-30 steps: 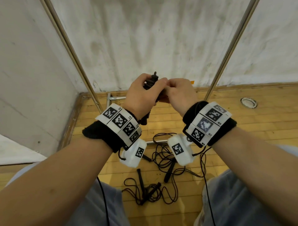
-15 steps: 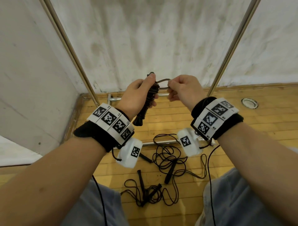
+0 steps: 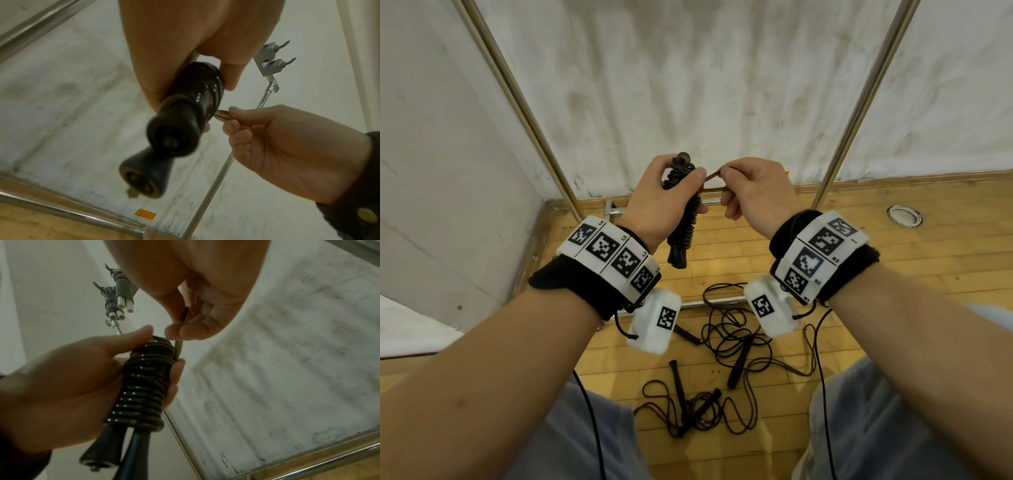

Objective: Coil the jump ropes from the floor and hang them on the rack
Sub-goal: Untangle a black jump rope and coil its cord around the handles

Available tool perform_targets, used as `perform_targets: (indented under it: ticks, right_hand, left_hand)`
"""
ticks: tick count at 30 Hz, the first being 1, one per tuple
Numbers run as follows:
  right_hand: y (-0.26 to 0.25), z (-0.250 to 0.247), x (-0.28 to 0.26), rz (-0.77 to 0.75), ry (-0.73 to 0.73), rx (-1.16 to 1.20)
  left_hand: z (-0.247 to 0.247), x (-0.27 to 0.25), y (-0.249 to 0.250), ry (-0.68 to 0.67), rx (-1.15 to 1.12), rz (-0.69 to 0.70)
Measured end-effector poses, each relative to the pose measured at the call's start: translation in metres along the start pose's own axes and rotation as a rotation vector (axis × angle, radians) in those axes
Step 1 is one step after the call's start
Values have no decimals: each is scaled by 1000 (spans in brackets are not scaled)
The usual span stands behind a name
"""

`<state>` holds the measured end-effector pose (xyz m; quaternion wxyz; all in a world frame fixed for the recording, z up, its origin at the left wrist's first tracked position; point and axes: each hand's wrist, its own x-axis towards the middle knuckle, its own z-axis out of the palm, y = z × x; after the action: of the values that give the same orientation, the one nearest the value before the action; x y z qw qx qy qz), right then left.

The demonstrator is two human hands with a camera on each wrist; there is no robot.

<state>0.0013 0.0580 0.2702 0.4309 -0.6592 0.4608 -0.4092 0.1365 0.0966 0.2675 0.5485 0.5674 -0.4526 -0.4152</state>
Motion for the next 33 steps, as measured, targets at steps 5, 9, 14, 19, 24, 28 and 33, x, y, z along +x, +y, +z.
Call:
perform_targets:
  ticks: [5,9,14,19,24,28,33]
  right_hand:
    - [-1,2,0,-27,55,-1]
    - [0,-2,4,2,89,2]
    - [1,-8,9,17,108,-6]
    - [4,-9,10,25,88,18]
    - [2,-10,5,-19,64,115]
    - [-7,-6,-1,-92,81,91]
    - [-21,-12,-9,-169,105,58]
  left_hand:
    - [2,-2,5,133,25,66]
    - [1,0,6,152,3,37]
    - [-3,2,5,90,-26,-9]
    - [-7,5,3,46,-60,-40]
    - [-6,4,-2,0,-23,-45]
    - [-2,3,4,29,6,-8]
    - [5,-5,20,73,98,43]
